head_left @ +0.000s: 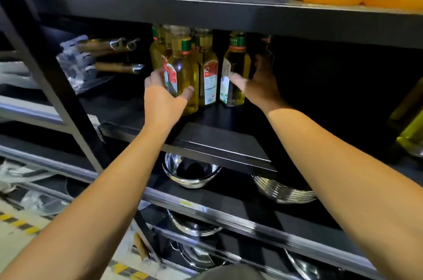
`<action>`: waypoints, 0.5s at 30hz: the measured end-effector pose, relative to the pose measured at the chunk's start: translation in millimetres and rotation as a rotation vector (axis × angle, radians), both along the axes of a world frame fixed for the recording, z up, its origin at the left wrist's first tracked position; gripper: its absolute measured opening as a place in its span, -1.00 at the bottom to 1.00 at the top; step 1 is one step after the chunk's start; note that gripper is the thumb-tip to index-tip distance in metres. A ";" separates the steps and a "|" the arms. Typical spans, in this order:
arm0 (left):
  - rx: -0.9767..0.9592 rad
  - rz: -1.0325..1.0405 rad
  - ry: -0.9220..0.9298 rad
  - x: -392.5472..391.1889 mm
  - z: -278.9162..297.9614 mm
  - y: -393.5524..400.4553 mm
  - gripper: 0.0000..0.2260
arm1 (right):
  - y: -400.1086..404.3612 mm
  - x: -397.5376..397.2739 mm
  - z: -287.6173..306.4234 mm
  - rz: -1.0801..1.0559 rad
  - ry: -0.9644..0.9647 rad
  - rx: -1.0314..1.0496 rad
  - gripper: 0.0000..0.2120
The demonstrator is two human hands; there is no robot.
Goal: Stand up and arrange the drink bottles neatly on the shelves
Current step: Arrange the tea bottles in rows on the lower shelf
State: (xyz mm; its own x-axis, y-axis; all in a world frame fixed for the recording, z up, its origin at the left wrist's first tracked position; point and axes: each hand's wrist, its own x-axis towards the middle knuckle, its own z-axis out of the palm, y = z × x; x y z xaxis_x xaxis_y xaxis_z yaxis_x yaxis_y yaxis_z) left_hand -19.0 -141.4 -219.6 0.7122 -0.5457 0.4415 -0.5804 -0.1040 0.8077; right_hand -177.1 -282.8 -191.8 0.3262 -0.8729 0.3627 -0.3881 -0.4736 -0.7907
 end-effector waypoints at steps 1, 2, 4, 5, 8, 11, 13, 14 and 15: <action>0.001 -0.028 -0.002 5.3 0.6 -4.7 -0.31 | -3.5 6.8 0.8 -0.014 -0.003 -0.010 -0.09; 0.008 -0.049 -0.004 10.1 1.5 -8.4 -0.30 | -4.0 12.8 3.3 -0.028 0.004 -0.015 -0.13; 0.046 -0.066 -0.004 20.3 2.8 -14.1 -0.28 | -7.1 23.1 4.5 -0.047 0.049 -0.028 -0.25; 0.071 -0.064 0.004 24.6 3.9 -16.1 -0.28 | -10.7 28.3 3.2 -0.060 0.079 -0.038 -0.28; 0.094 -0.102 0.032 32.8 2.4 -16.8 -0.41 | -9.3 37.6 4.9 -0.093 0.103 -0.033 -0.27; 0.077 -0.161 0.067 33.5 -2.1 -11.2 -0.48 | 0.7 33.2 8.0 -0.078 0.122 -0.013 -0.28; 0.035 -0.182 0.088 26.6 -5.8 -5.1 -0.47 | 12.8 20.1 5.8 -0.037 0.074 0.014 -0.34; 0.025 -0.181 0.095 19.3 -6.8 -1.1 -0.45 | 21.3 11.5 4.5 -0.028 0.054 0.031 -0.37; 0.017 -0.175 0.105 10.2 -8.0 2.7 -0.44 | 29.4 2.4 2.9 -0.024 0.038 0.039 -0.38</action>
